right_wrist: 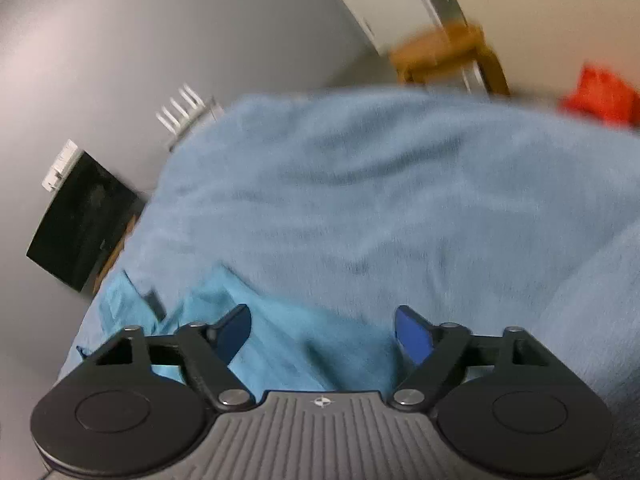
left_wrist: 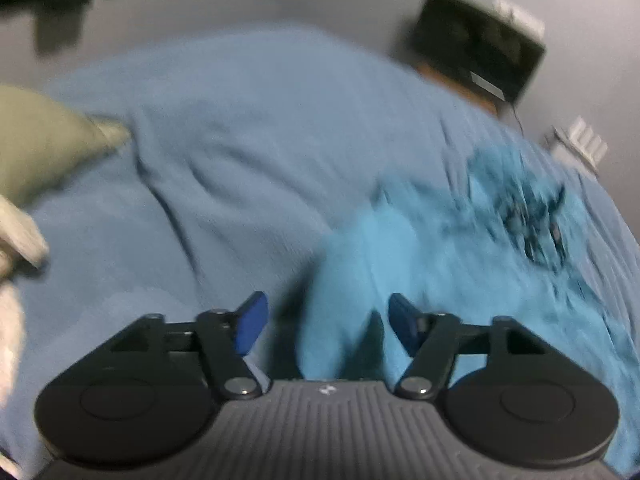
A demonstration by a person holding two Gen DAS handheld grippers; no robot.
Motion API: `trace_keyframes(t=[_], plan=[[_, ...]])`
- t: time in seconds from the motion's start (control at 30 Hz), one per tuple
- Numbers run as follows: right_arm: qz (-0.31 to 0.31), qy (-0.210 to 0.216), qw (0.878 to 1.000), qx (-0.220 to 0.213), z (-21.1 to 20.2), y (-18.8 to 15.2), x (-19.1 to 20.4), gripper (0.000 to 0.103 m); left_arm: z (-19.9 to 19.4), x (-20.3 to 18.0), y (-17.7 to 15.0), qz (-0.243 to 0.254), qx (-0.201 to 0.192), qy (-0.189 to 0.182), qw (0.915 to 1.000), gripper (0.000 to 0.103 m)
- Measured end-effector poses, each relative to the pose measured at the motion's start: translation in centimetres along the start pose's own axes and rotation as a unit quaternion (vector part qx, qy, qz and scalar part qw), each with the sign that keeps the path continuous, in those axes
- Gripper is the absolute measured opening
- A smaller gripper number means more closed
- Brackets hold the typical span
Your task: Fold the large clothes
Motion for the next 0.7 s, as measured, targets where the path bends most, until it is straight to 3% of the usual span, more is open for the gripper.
trace_keyframes(t=[0.1, 0.17, 0.37, 0.57, 0.7], plan=[[-0.035, 0.034, 0.999, 0.0, 0.3, -0.2, 2.0, 0.082, -0.5, -0.1, 1.5, 0.014, -0.023, -0.013, 0.9995, 0.068], [-0.071, 0.06, 0.996, 0.011, 0.5, -1.3, 3.6, 0.082, -0.3, -1.5, 1.9, 0.039, -0.032, -0.046, 0.9977, 0.068], [-0.216, 0.16, 0.961, 0.064, 0.6, -6.5, 10.6, 0.079, 2.1, -8.4, 0.2, 0.147, -0.026, -0.124, 0.981, 0.068], [-0.28, 0.189, 0.933, 0.121, 0.6, -10.5, 12.5, 0.074, 5.7, -14.6, -1.6, 0.216, -0.031, -0.143, 0.9653, 0.068], [-0.318, 0.185, 0.919, 0.144, 1.5, -13.3, 12.9, 0.073, 8.5, -16.7, -3.2, 0.238, -0.025, -0.13, 0.9623, 0.068]])
Point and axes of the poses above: each gripper's, at about its wrist camera, not at the fingertips, and z roughly the way its jaws point, x to its left, y to its top, the point moved 9 cm from there along z, roughly the way its jaws point, and after that the axes turned 8 degrees about -x, right-handed, at the moved point
